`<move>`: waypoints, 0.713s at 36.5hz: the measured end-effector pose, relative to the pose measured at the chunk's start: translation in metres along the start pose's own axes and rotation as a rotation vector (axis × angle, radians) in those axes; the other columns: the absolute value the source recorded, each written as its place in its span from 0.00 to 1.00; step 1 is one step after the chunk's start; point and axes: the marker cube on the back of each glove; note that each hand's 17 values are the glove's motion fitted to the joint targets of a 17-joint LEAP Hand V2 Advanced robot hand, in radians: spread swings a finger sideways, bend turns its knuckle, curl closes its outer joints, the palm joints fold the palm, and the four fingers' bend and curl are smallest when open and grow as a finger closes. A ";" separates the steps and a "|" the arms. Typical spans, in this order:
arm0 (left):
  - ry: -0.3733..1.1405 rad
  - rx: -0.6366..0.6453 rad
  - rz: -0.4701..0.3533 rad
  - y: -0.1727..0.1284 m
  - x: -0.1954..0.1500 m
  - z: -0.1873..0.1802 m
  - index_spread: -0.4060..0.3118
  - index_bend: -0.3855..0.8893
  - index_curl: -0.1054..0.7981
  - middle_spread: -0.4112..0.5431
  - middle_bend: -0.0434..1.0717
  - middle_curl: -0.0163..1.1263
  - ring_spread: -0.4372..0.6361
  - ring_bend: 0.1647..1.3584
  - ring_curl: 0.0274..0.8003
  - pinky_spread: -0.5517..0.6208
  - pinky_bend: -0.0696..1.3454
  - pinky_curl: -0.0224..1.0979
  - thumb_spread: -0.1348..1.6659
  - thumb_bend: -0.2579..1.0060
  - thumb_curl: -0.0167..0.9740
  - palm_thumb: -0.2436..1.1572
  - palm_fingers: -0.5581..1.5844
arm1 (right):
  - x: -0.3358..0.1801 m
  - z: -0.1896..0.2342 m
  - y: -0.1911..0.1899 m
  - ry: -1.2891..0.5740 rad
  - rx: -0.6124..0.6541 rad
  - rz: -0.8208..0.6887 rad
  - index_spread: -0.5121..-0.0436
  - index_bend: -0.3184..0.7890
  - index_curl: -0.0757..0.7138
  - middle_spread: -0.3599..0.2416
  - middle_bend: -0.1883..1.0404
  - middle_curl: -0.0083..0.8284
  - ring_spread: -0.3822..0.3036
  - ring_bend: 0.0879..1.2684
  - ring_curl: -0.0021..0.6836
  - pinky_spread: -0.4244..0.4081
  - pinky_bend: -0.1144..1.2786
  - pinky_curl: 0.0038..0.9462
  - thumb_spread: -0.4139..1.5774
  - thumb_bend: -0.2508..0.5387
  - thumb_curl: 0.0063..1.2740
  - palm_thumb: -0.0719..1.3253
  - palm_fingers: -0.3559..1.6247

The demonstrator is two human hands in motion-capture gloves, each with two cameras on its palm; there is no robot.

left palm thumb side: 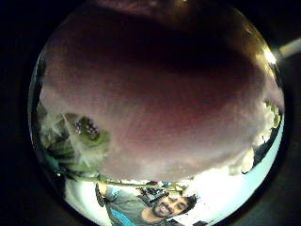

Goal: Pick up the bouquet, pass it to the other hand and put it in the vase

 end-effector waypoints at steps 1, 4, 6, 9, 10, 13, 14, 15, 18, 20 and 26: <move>0.031 -0.010 0.001 -0.002 0.004 0.011 0.13 0.47 0.47 0.09 0.47 0.46 0.08 0.53 0.53 0.16 0.48 0.42 0.16 0.19 0.67 0.87 0.89 | 0.001 0.002 0.000 -0.006 -0.012 -0.003 0.51 0.43 0.74 0.33 0.75 0.72 0.29 0.77 0.81 0.15 0.62 0.50 0.56 0.28 0.53 0.70 0.84; 0.026 0.000 0.017 -0.008 0.016 0.009 0.12 0.47 0.50 0.08 0.47 0.47 0.07 0.53 0.54 0.15 0.49 0.42 0.14 0.18 0.68 0.87 0.88 | 0.001 0.000 0.002 -0.006 -0.045 -0.007 0.50 0.39 0.71 0.33 0.72 0.71 0.28 0.74 0.79 0.14 0.61 0.49 0.55 0.28 0.53 0.69 0.81; -0.007 0.021 0.026 -0.011 0.030 -0.001 0.11 0.47 0.51 0.08 0.48 0.47 0.07 0.54 0.55 0.15 0.49 0.42 0.13 0.18 0.69 0.87 0.88 | 0.000 -0.005 0.005 0.003 -0.049 0.015 0.49 0.36 0.68 0.34 0.68 0.68 0.28 0.70 0.76 0.16 0.62 0.48 0.56 0.27 0.53 0.68 0.76; -0.052 0.056 0.058 -0.017 0.053 -0.020 0.11 0.46 0.53 0.08 0.48 0.47 0.07 0.54 0.56 0.14 0.49 0.42 0.11 0.18 0.70 0.87 0.88 | 0.003 -0.018 0.008 0.003 -0.019 0.038 0.48 0.36 0.65 0.34 0.62 0.65 0.28 0.63 0.72 0.25 0.60 0.47 0.58 0.27 0.52 0.66 0.69; -0.065 0.068 0.074 -0.019 0.060 -0.027 0.10 0.46 0.53 0.08 0.47 0.47 0.07 0.54 0.56 0.14 0.49 0.42 0.11 0.18 0.70 0.87 0.88 | 0.005 -0.023 0.009 0.000 -0.006 0.040 0.48 0.37 0.65 0.34 0.59 0.64 0.28 0.61 0.72 0.29 0.58 0.46 0.60 0.27 0.51 0.66 0.66; -0.099 0.115 0.123 -0.027 0.078 -0.051 0.10 0.46 0.55 0.08 0.48 0.48 0.06 0.54 0.57 0.14 0.50 0.42 0.11 0.18 0.72 0.87 0.88 | 0.011 -0.038 0.011 -0.010 0.029 0.027 0.47 0.40 0.65 0.33 0.56 0.62 0.30 0.55 0.69 0.38 0.54 0.46 0.63 0.29 0.50 0.66 0.61; -0.108 0.132 0.135 -0.030 0.083 -0.060 0.10 0.46 0.56 0.08 0.48 0.48 0.06 0.54 0.57 0.14 0.50 0.42 0.10 0.18 0.72 0.87 0.88 | 0.013 -0.043 0.012 -0.008 0.040 0.022 0.47 0.39 0.64 0.33 0.55 0.61 0.30 0.54 0.68 0.40 0.53 0.45 0.63 0.29 0.50 0.66 0.62; -0.115 0.148 0.143 -0.034 0.088 -0.069 0.09 0.45 0.56 0.08 0.48 0.48 0.06 0.54 0.57 0.14 0.50 0.42 0.10 0.18 0.72 0.87 0.88 | 0.015 -0.049 0.013 0.001 0.051 0.016 0.47 0.39 0.63 0.33 0.54 0.60 0.31 0.52 0.66 0.42 0.53 0.45 0.64 0.29 0.50 0.66 0.62; -0.135 0.194 0.158 -0.042 0.096 -0.096 0.09 0.45 0.57 0.08 0.48 0.48 0.06 0.54 0.57 0.14 0.50 0.42 0.10 0.18 0.73 0.87 0.87 | 0.026 -0.066 0.014 0.098 0.080 -0.033 0.46 0.39 0.60 0.33 0.53 0.59 0.31 0.48 0.62 0.47 0.50 0.42 0.65 0.29 0.49 0.66 0.63; -0.148 0.224 0.160 -0.049 0.095 -0.115 0.09 0.45 0.58 0.08 0.48 0.48 0.06 0.54 0.58 0.14 0.50 0.42 0.10 0.18 0.73 0.87 0.87 | 0.030 -0.073 0.015 0.117 0.093 -0.046 0.46 0.38 0.58 0.33 0.51 0.58 0.32 0.47 0.61 0.49 0.49 0.41 0.66 0.29 0.48 0.66 0.63; -0.134 0.266 0.115 -0.058 0.072 -0.154 0.09 0.45 0.60 0.08 0.48 0.49 0.06 0.54 0.58 0.14 0.51 0.43 0.09 0.18 0.75 0.86 0.87 | 0.031 -0.082 0.016 0.132 0.116 -0.079 0.46 0.38 0.55 0.33 0.49 0.56 0.32 0.43 0.59 0.55 0.46 0.39 0.68 0.29 0.47 0.65 0.65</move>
